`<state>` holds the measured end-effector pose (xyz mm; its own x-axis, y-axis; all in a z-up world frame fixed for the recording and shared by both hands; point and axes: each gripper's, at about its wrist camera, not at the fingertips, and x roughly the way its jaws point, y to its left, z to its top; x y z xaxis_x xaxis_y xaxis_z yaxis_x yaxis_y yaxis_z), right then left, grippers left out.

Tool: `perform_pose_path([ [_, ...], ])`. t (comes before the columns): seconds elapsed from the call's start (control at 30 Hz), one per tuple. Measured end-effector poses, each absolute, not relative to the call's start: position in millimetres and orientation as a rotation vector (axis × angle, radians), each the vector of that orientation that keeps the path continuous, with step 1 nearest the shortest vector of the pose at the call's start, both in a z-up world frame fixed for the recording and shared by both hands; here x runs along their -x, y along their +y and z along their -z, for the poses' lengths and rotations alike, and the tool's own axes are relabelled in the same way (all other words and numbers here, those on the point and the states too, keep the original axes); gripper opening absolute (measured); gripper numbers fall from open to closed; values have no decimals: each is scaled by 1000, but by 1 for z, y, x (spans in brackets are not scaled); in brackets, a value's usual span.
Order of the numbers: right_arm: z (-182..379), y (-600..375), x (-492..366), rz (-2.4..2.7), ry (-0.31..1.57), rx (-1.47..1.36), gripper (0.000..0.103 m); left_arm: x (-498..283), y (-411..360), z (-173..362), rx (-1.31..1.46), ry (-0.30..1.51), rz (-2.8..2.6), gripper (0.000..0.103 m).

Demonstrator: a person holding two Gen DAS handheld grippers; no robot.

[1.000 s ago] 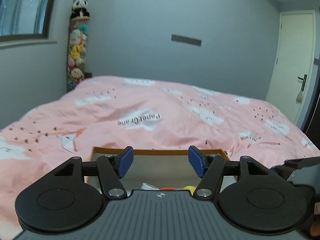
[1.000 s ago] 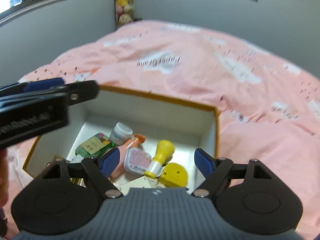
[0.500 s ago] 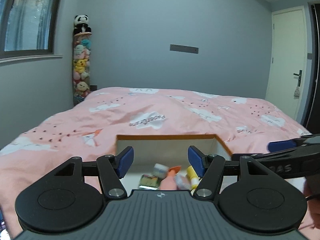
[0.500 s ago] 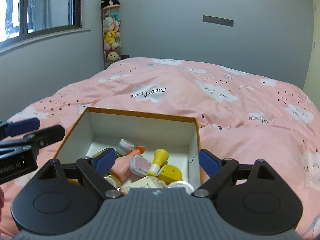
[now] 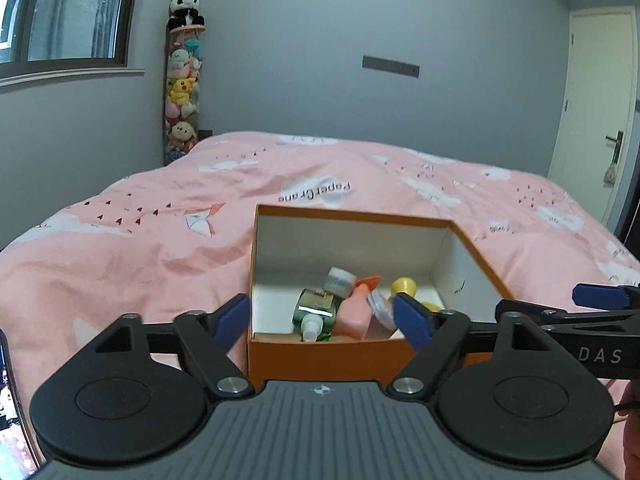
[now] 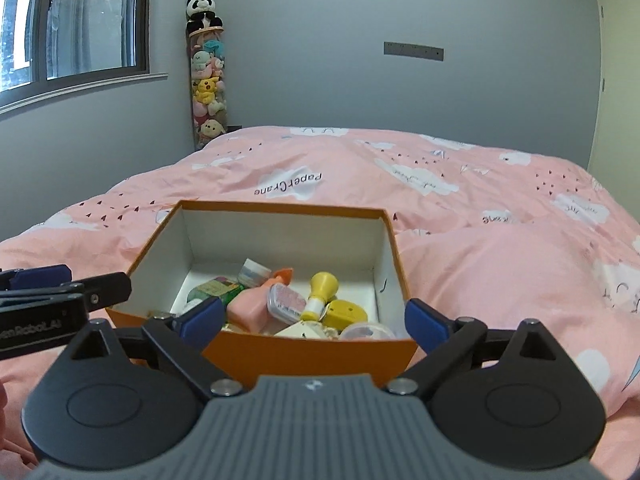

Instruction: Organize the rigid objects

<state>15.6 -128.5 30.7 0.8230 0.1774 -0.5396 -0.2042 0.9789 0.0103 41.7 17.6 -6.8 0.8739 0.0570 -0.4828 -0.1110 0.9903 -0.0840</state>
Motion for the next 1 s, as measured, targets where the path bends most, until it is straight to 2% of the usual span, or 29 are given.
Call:
perform_pose_path([
  [0.4, 2, -140, -24, -142, 669, 17, 97, -48, 8, 31, 81, 595, -91, 102],
  [1.0, 11, -141, -28, -157, 692, 5, 98, -50, 6, 37, 47, 626, -114, 102],
])
